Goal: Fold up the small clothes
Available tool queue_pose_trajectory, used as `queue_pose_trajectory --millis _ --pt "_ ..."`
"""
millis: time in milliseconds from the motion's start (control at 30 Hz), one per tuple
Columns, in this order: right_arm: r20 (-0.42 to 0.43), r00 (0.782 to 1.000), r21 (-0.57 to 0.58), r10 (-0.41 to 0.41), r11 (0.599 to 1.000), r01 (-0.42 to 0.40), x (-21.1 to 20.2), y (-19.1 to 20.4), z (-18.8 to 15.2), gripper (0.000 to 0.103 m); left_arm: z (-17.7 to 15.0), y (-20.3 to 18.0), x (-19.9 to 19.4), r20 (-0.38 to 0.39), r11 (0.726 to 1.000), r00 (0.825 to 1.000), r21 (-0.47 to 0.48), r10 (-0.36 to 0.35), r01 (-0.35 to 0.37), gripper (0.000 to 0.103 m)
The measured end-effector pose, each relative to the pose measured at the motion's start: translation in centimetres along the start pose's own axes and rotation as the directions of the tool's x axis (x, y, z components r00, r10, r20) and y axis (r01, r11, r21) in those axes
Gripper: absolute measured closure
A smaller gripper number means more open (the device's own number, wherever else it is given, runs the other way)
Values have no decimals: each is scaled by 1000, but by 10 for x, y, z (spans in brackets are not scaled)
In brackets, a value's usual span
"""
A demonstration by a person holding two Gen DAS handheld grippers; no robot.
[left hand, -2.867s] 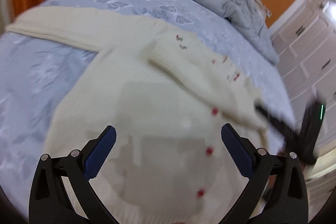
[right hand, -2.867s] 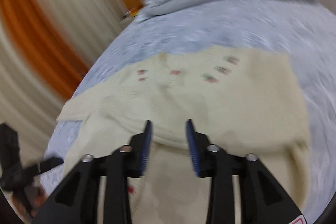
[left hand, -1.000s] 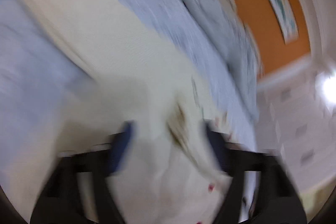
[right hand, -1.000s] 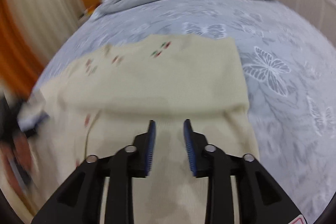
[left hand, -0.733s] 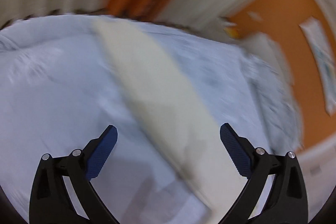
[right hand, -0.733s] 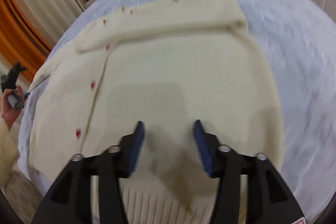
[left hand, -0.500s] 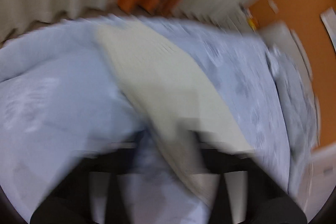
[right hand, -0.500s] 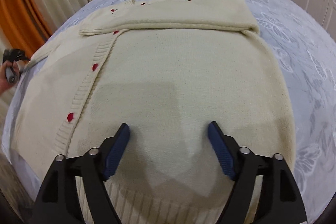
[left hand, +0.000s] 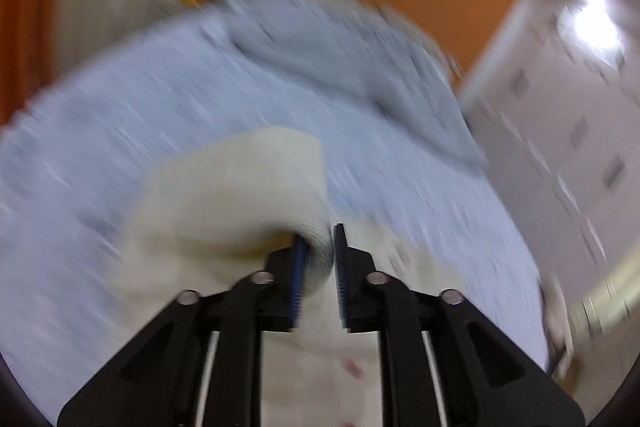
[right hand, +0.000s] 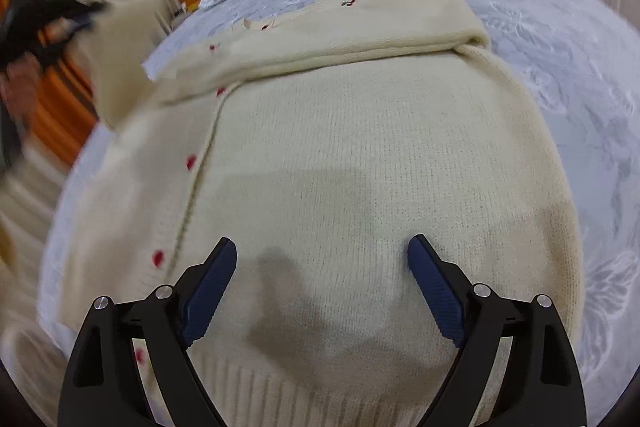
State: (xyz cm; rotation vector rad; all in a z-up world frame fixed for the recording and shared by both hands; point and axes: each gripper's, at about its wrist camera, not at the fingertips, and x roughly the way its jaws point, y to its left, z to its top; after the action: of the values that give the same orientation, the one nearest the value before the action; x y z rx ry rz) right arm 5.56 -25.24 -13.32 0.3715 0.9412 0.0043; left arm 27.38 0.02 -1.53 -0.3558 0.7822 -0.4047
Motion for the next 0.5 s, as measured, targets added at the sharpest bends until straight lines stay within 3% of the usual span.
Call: queue_pose_trajectory --millis 67,167,233,300,367,500 --pt "1 999 66 45 997 -45 -4 -10 5 19 -40 -17 32 -95 1000 995 6 29 -28 36" --pt "18 996 156 83 984 -84 -14 -23 17 20 -82 -7 44 -139 994 990 -104 20 -35 36" --pt "32 997 133 75 988 -79 -20 -20 28 20 -101 19 26 -117 968 993 -250 -13 -17 32" --pt "48 997 63 66 996 -69 -21 -5 52 20 -98 48 16 -69 930 997 -368 -24 -3 27" --pt "64 995 -6 74 997 -73 -11 16 83 20 -90 73 7 -40 905 999 -425 -8 -10 23" --pt "99 995 -151 22 988 -6 29 78 137 20 -65 120 17 -43 847 997 -527 58 -72 23"
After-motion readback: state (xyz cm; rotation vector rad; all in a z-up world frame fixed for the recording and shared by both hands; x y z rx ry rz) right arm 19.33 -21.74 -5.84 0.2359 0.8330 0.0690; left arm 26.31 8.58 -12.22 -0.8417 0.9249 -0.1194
